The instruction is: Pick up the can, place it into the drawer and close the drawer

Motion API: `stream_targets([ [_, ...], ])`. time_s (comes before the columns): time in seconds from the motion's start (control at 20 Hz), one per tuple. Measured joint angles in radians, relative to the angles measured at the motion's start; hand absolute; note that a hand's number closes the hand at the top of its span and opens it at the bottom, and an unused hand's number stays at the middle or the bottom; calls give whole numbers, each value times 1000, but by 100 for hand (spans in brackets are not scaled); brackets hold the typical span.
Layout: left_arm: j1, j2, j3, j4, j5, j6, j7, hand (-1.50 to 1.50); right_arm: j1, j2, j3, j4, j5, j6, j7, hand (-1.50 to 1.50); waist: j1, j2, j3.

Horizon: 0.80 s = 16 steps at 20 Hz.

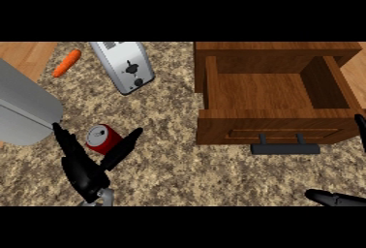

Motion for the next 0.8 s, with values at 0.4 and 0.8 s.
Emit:
stream_targets([
  [0.4,20,-2,37,136,319,30,-320,-150,32,2,-18,-50,-10,22,15,-150,0,0,-1],
  [0.8,14,-3,116,315,669,-57,-669,-150,-1,-19,-65,-59,-43,33,58,-150,1,0,-1],
])
